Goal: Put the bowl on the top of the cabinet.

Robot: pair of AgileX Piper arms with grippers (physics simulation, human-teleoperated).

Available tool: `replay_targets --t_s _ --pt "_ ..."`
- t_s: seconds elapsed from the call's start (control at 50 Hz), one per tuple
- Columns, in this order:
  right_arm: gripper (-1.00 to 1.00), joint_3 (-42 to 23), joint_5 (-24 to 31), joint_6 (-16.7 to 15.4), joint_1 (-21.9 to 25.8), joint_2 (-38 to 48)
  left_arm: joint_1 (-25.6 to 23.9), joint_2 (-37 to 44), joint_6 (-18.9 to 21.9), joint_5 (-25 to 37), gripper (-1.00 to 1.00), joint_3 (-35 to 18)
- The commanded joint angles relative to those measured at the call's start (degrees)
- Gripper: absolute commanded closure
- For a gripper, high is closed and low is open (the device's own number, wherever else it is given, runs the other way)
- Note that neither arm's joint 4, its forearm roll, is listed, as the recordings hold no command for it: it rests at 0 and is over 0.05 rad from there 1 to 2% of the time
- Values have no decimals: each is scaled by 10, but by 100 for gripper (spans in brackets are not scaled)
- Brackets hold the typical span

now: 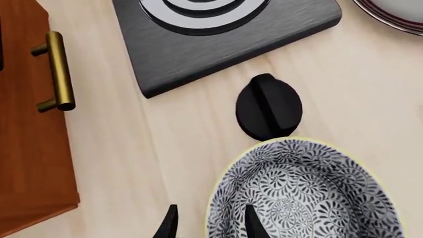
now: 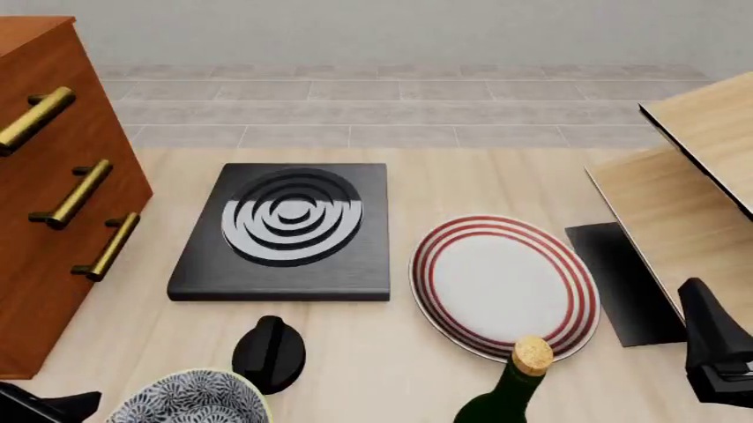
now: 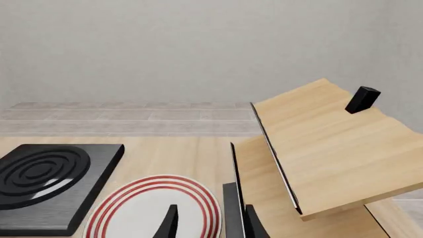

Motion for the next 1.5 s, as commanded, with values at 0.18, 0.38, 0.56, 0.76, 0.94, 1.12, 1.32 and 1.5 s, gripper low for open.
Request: replay_targets --t_s 0.18,0.38,0.56,0.76,0.94,1.12,1.32,1.5 --pt "-100 0 0 0 0 0 -1 14 6 -9 -100 12" --pt "-100 0 0 0 0 0 -7 27 4 -8 -100 12" --pt "-100 0 0 0 0 0 -12 49 2 -21 -100 12" --pt "-100 0 0 0 0 0 -14 92 -7 -51 -100 12" --pt "-100 0 0 0 0 0 -7 126 -7 -77 -100 12" --pt "-100 0 0 0 0 0 13 125 4 -87 100 12" --pt "-100 0 0 0 0 0 4 36 25 -53 100 12" --pt "-100 0 0 0 0 0 3 -1 38 -38 100 -1"
